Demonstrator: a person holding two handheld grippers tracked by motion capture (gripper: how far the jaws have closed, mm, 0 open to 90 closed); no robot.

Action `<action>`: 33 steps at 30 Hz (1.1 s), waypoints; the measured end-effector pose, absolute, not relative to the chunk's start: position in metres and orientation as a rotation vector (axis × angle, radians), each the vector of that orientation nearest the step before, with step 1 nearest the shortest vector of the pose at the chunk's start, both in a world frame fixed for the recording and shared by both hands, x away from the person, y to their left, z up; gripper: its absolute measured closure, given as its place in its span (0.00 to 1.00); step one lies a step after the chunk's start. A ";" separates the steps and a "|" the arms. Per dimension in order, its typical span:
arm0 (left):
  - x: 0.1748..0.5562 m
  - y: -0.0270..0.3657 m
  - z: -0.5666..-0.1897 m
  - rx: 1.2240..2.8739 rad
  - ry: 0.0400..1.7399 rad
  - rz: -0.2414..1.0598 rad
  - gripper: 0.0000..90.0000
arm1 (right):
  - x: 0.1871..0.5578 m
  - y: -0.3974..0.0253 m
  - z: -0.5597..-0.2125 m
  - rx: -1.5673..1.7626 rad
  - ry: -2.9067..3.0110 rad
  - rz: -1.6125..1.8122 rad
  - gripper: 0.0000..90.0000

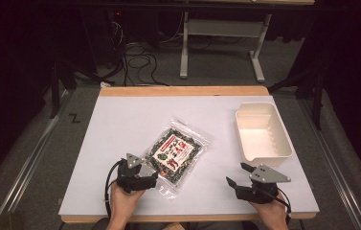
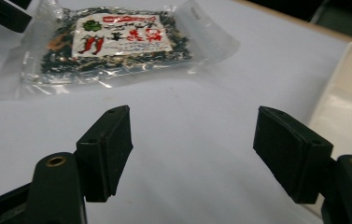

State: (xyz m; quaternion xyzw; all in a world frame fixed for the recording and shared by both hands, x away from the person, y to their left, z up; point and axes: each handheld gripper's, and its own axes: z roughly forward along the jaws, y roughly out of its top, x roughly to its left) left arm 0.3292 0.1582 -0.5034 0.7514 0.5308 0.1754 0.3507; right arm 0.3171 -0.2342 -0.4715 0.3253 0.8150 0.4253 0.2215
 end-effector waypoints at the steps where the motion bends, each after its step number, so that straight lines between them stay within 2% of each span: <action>1: 0.328 0.159 -0.504 1.946 1.382 0.452 0.17 | 0.319 -0.232 -0.470 0.911 2.261 1.188 0.32; 11: 0.324 0.158 -0.506 1.985 1.366 0.446 0.17 | 0.355 -0.195 -0.453 0.871 2.387 1.134 0.32; 14: 0.325 0.157 -0.506 1.996 1.358 0.442 0.18 | 0.377 -0.184 -0.443 0.900 2.428 1.093 0.32; 22: 0.324 0.156 -0.508 2.014 1.351 0.438 0.18 | 0.405 -0.174 -0.441 0.972 2.421 1.067 0.31; 26: 0.326 0.155 -0.508 2.019 1.354 0.447 0.18 | 0.415 -0.165 -0.440 0.898 2.410 0.962 0.33; 33: 0.324 0.156 -0.509 2.022 1.363 0.453 0.18 | 0.443 -0.157 -0.440 1.035 2.413 1.002 0.36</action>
